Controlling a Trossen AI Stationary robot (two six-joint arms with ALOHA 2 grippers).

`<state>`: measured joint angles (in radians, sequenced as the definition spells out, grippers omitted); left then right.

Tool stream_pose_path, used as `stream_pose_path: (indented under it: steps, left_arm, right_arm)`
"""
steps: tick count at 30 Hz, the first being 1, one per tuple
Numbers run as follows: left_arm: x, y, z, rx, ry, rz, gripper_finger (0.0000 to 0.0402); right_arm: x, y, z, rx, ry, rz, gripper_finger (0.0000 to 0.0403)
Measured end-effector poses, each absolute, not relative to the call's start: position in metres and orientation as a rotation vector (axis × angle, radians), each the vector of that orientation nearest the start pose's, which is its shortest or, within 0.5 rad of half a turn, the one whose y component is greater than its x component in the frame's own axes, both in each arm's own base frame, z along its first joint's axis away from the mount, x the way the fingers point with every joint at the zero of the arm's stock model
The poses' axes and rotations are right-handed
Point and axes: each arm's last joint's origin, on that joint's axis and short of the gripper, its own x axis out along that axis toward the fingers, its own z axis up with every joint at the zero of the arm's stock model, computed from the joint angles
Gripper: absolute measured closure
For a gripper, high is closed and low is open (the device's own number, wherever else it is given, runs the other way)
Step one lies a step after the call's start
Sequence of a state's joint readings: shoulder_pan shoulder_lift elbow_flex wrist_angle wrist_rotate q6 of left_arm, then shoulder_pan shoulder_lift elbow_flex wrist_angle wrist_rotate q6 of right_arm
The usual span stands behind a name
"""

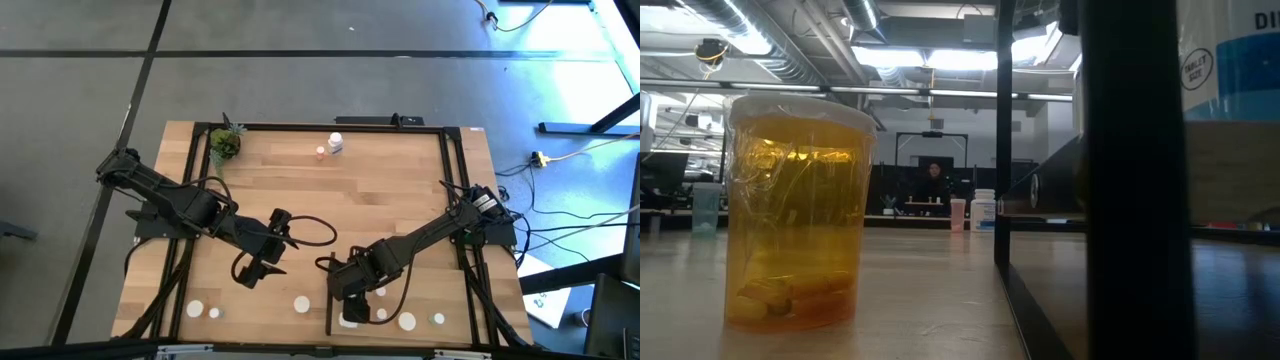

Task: Pick and place medicine bottles onto shelf by color
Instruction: Put the top right pink pill bottle on the shelf

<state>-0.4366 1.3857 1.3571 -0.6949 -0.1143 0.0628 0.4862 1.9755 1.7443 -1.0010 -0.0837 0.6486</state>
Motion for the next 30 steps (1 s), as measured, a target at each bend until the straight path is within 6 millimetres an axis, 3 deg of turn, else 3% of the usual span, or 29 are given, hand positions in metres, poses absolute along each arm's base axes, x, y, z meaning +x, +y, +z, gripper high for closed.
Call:
stream_pose_path:
  steps: [19,30]
  left_arm:
    - [0.2645,-0.1198,0.3521,0.257,0.690,-0.330,0.0109]
    - [0.2646,-0.1197,0.3521,0.257,0.690,-0.330,0.0109]
  right_arm:
    - [0.3596,0.1936,0.2574,0.307,1.323,0.096,0.0097]
    - [0.3569,0.1899,0.2656,0.260,1.325,0.021,0.0097]
